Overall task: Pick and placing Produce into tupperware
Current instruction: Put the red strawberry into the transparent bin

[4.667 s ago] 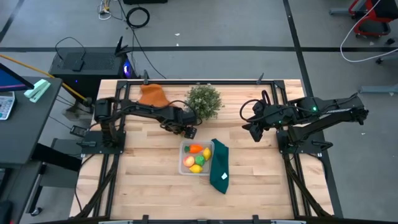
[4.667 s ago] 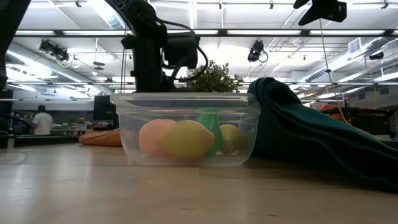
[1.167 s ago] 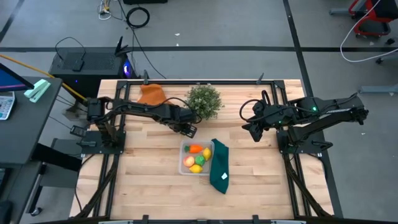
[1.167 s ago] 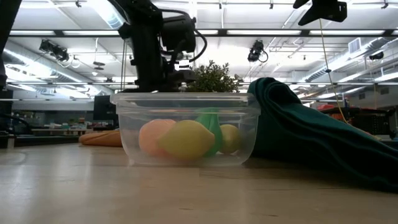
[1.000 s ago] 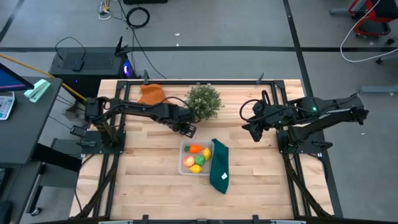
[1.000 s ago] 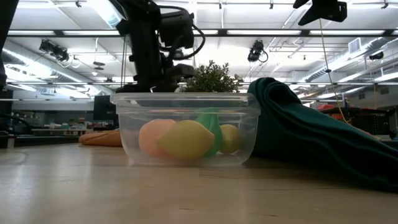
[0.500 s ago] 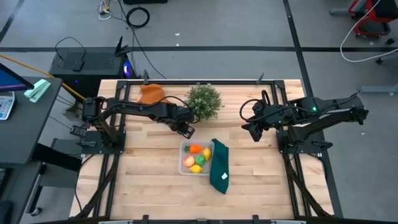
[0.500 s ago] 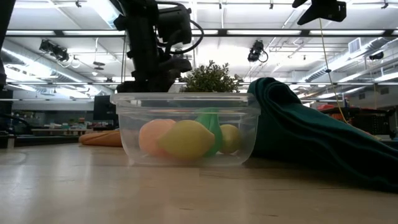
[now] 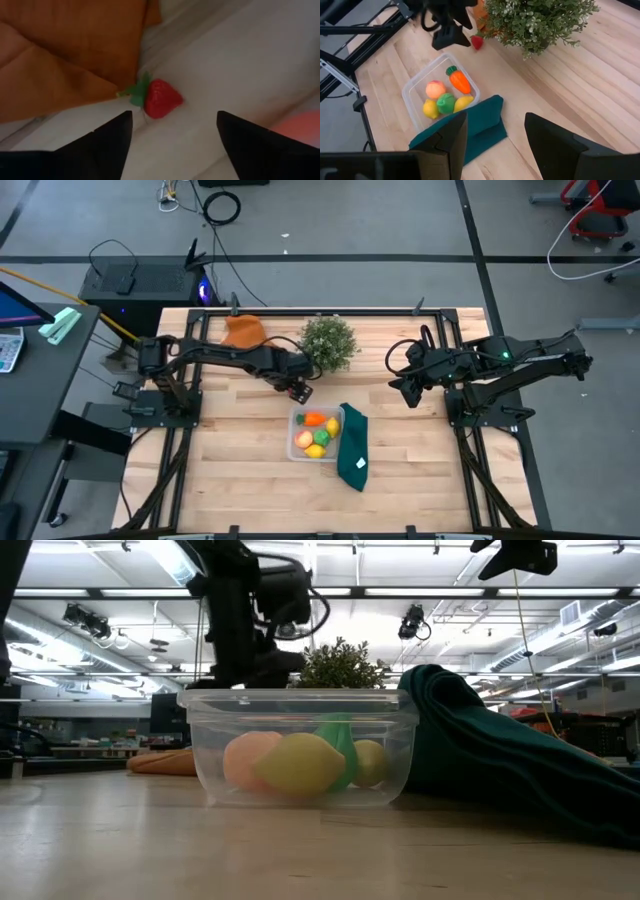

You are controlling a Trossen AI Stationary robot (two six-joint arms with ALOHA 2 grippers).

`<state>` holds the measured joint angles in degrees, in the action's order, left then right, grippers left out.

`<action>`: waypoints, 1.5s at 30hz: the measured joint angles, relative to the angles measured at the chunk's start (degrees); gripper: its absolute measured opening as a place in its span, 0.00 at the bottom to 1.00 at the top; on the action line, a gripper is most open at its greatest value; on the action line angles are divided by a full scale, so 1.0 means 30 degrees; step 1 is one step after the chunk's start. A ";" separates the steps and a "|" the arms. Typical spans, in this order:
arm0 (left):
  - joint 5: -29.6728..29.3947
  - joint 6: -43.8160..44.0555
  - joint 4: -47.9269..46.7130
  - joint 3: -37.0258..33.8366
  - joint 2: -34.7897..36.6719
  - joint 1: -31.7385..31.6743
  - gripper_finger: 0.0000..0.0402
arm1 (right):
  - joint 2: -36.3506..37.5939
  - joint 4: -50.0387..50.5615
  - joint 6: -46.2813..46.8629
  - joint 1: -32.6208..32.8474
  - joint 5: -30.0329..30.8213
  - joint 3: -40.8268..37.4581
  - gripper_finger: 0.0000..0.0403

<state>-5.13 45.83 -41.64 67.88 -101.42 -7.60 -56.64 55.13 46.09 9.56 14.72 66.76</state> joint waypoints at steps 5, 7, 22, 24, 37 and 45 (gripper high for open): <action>-0.0641 0.0350 0.0146 0.0000 -0.0907 -0.0003 0.78 | 0.0000 0.0000 0.0066 0.0000 0.0000 0.0000 0.41; -0.0878 0.0559 0.0458 0.0000 -0.1253 -0.0022 0.78 | 0.0004 -0.0003 0.0066 0.0000 0.0002 0.0000 0.41; -0.0792 0.0990 0.1375 0.0000 -0.2143 -0.0016 0.74 | 0.0007 -0.0200 0.0080 -0.0007 0.0113 0.0000 0.41; -0.0792 0.0983 0.1397 0.0000 -0.2143 -0.0019 0.72 | 0.0000 -0.0202 0.0080 -0.0007 0.0138 0.0000 0.41; -0.0792 0.0954 0.1499 0.0000 -0.2143 -0.0022 0.52 | 0.0006 -0.0248 0.0087 -0.0007 0.0153 0.0000 0.41; -0.0792 0.0954 0.1557 0.0000 -0.2143 -0.0022 0.37 | 0.0005 -0.0253 0.0087 -0.0007 0.0153 0.0000 0.41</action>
<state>-7.51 48.69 -36.97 67.88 -107.85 -7.66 -56.63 54.38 46.35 9.54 15.18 66.76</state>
